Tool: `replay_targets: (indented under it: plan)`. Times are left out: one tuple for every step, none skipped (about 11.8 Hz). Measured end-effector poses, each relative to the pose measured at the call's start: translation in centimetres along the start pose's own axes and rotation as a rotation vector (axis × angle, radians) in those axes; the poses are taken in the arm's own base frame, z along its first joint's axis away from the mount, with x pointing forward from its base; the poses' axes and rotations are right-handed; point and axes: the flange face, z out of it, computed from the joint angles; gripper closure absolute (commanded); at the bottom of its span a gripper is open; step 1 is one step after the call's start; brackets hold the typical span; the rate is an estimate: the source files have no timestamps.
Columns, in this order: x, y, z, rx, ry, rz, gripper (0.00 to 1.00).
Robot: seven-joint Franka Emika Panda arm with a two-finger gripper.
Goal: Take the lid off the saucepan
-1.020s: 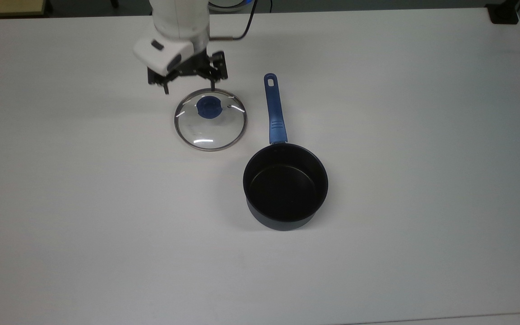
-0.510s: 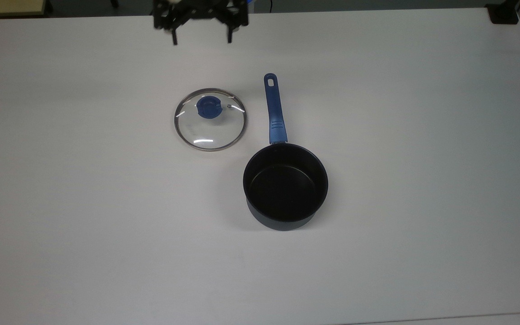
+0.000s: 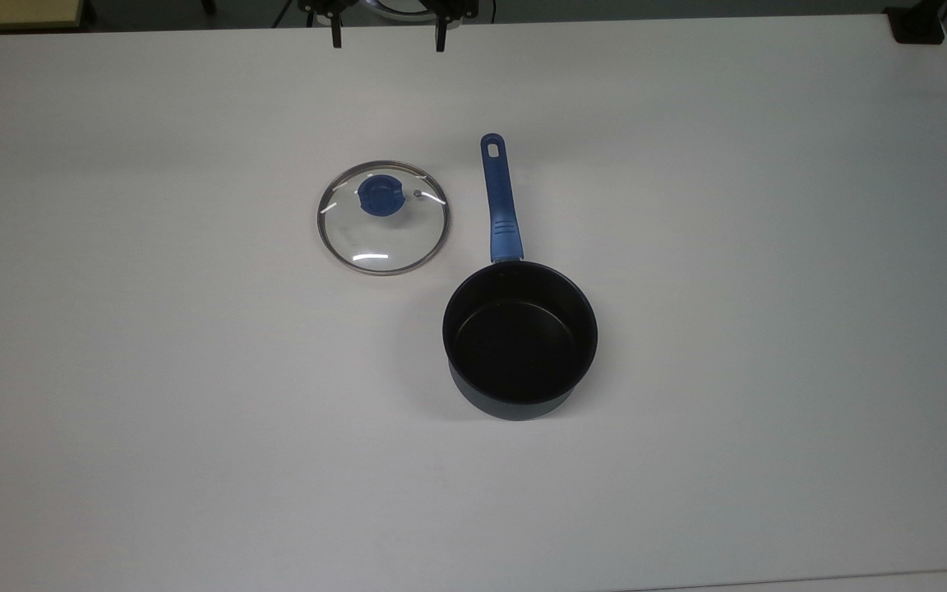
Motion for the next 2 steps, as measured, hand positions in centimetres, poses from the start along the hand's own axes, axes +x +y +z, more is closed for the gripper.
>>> replay_targets:
  plan:
    - [-0.04, 0.09, -0.16, 0.000, 0.003, 0.002, 0.00]
    - [-0.15, 0.29, -0.43, 0.000, 0.008, 0.007, 0.00]
